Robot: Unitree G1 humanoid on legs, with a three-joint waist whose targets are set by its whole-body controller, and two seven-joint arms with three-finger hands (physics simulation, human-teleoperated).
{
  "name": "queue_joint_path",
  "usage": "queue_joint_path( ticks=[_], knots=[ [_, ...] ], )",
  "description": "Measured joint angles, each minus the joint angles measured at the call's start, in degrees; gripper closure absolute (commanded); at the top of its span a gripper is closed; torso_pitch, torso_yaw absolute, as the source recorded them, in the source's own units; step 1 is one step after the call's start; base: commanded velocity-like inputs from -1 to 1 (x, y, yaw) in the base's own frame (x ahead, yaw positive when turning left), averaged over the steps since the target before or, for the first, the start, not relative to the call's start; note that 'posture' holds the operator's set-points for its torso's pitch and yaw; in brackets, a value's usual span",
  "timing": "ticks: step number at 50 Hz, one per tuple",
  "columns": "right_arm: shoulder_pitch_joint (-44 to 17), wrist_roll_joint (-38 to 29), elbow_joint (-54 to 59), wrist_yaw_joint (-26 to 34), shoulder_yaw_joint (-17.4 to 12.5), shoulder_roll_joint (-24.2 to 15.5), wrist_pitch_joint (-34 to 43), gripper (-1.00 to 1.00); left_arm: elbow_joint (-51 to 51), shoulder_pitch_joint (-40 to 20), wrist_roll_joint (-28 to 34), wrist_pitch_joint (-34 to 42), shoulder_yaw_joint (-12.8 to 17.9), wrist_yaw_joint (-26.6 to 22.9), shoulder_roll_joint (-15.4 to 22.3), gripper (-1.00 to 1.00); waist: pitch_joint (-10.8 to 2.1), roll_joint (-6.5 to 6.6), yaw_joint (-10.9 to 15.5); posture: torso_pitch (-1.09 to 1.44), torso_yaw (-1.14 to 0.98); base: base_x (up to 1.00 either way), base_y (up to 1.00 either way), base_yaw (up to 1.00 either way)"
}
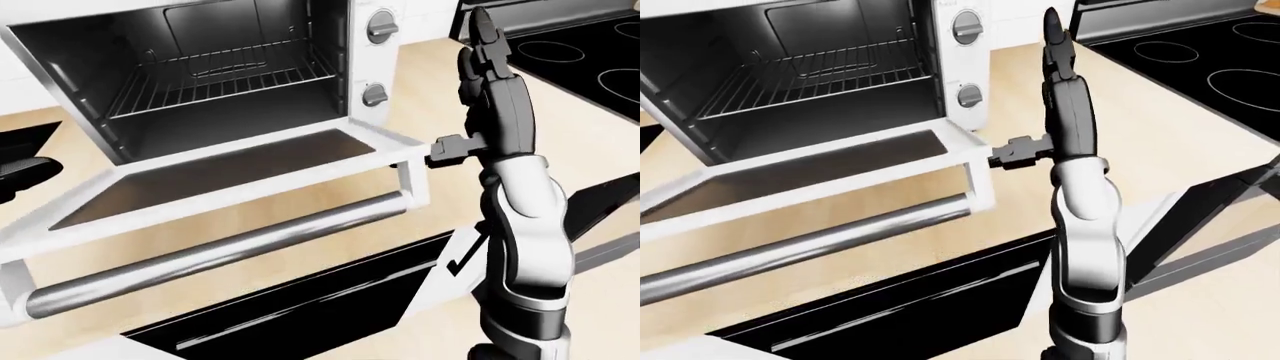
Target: Close the toaster oven door.
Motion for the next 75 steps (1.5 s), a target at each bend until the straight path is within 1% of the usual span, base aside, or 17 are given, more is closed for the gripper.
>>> queue_joint_path(
  ticks=[6, 15, 18, 22, 32, 41, 46, 52, 56, 60, 67, 75],
  knots=[
    [-1.2, 0.8, 0.5, -1.4, 1.5, 0.9, -0.3, -1.00, 0.0, -0.1, -0.2, 0.0, 0.0, 0.0, 0.1, -1.00, -0.06, 0.08, -0.1, 0.00, 0.00, 0.00, 0.00, 0.00],
    [-3.4, 0.0, 3.4, -2.3, 4.0, 3.1, -1.8, -1.00, 0.6, 0.0, 0.3, -0.5, 0.3, 0.2, 0.6, -1.00, 0.11, 0.22, 0.0, 0.00, 0.00, 0.00, 0.00, 0.00],
    [-4.1, -0.5, 4.0, -2.6, 3.8, 3.5, -1.7, -1.00, 1.3, 0.2, 1.5, -1.0, 0.5, 0.4, 0.7, -1.00, 0.12, 0.25, 0.0, 0.00, 0.00, 0.00, 0.00, 0.00],
    [-4.5, -1.1, 4.1, -2.9, 3.9, 3.9, -1.3, -1.00, 2.9, 0.5, 3.3, -1.7, 1.5, 1.4, 0.6, -1.00, 0.17, 0.37, -0.1, 0.00, 0.00, 0.00, 0.00, 0.00],
    [-5.8, -2.0, 3.9, -3.2, 4.5, 4.8, -0.1, -1.00, 6.9, 1.7, 9.5, -2.6, 3.0, 4.3, 0.7, -1.00, 0.29, 0.55, -0.3, 0.00, 0.00, 0.00, 0.00, 0.00],
    [-8.9, -1.5, 5.1, -4.3, 4.6, 5.3, 1.1, -1.00, 8.9, 2.4, 13.7, -3.9, 4.0, 4.1, 0.6, -1.00, 0.28, 0.65, -0.2, 0.00, 0.00, 0.00, 0.00, 0.00],
    [-12.8, -0.9, 7.4, -5.7, 4.9, 5.1, 2.8, -1.00, 9.6, 2.7, 15.4, -4.4, 3.9, 3.7, 0.4, -1.00, 0.27, 0.73, -0.1, 0.00, 0.00, 0.00, 0.00, 0.00],
    [-15.7, -0.5, 9.4, -5.9, 5.3, 5.0, 2.6, -1.00, 10.6, 2.8, 16.6, -4.6, 4.9, 3.8, 0.6, -1.00, 0.38, 0.68, 0.0, 0.00, 0.00, 0.00, 0.00, 0.00],
    [-16.8, -0.4, 10.0, -5.9, 5.3, 5.0, 2.5, -1.00, 10.7, 3.7, 19.5, -4.9, 3.9, 3.5, 1.1, -1.00, 0.47, 0.65, 0.1, 0.00, 0.00, 0.00, 0.00, 0.00],
    [-17.6, -0.6, 10.4, -6.0, 5.2, 4.9, 2.7, -1.00, 11.1, 3.3, 21.9, -5.0, 4.2, 2.5, 0.7, -1.00, 0.55, 0.65, 0.1, 0.00, 0.00, 0.00, 0.00, 0.00],
    [-19.6, -0.5, 12.2, -6.1, 5.1, 4.7, 2.9, -1.00, 10.7, 3.0, 22.6, -4.4, 4.6, 1.8, 0.3, -1.00, 0.70, 0.76, 0.0, 0.00, 0.00, 0.00, 0.00, 0.00],
    [-24.0, -0.2, 19.4, -6.7, 5.3, 4.4, -0.7, -1.00, 9.3, 2.8, 22.1, -4.0, 5.0, 1.5, 0.6, -1.00, 0.71, 0.94, -0.1, 0.00, 0.00, 0.00, 0.00, 0.00]
  ],
)
